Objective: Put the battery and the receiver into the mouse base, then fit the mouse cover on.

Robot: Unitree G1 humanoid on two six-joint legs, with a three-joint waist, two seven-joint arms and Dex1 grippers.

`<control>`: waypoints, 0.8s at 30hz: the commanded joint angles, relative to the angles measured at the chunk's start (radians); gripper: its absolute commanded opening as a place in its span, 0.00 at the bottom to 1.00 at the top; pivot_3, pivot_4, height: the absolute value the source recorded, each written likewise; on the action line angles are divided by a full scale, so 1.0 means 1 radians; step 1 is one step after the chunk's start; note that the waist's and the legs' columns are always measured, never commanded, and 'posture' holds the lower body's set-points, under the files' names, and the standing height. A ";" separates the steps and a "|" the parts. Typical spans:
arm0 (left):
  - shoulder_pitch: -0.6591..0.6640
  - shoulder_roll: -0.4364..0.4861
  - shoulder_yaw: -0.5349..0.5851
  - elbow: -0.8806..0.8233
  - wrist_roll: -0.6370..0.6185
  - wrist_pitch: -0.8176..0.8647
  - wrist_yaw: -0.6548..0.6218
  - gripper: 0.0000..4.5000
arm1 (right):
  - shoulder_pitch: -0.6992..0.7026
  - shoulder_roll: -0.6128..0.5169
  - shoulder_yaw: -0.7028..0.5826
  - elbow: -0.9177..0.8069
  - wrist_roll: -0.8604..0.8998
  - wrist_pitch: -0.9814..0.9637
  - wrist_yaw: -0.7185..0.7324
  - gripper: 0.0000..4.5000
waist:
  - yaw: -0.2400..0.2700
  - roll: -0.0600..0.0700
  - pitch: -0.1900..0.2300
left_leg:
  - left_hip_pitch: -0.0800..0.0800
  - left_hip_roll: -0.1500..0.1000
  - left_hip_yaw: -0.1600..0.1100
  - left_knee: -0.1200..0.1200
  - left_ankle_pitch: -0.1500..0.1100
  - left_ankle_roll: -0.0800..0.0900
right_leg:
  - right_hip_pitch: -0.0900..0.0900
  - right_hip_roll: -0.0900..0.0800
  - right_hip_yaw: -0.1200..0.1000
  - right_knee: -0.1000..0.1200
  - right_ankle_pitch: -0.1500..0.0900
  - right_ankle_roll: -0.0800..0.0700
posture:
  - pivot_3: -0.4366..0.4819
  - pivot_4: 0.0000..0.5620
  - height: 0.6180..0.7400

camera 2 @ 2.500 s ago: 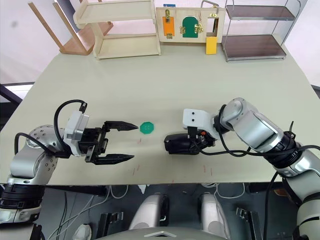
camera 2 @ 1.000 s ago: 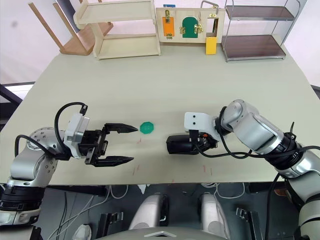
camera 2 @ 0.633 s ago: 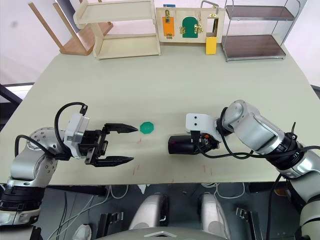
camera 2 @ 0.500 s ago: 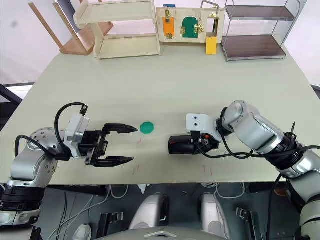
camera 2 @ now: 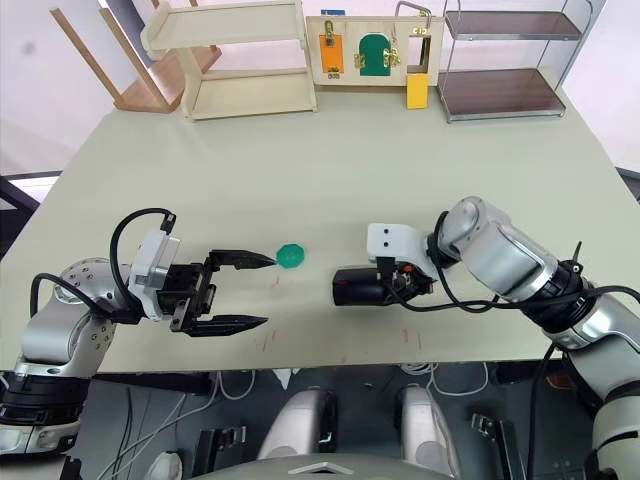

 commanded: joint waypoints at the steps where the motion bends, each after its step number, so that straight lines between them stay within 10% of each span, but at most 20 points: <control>1: -0.004 0.000 0.017 -0.028 -0.007 -0.016 0.006 1.00 | -0.035 0.002 -0.001 0.000 -0.023 -0.006 0.003 0.50 | 0.001 0.000 0.000 | 0.000 0.000 0.000 0.000 0.000 0.000 | 0.000 0.000 0.000 0.000 0.000 0.000 | 0.48 0.27 1.00; 24: -0.007 0.002 0.015 -0.028 -0.010 -0.014 0.005 1.00 | -0.083 -0.015 -0.007 -0.006 -0.029 -0.053 0.046 0.50 | 0.003 0.000 0.000 | -0.002 0.000 0.000 0.000 0.000 0.000 | -0.001 0.000 0.000 -0.001 0.000 0.001 | 0.48 0.27 1.00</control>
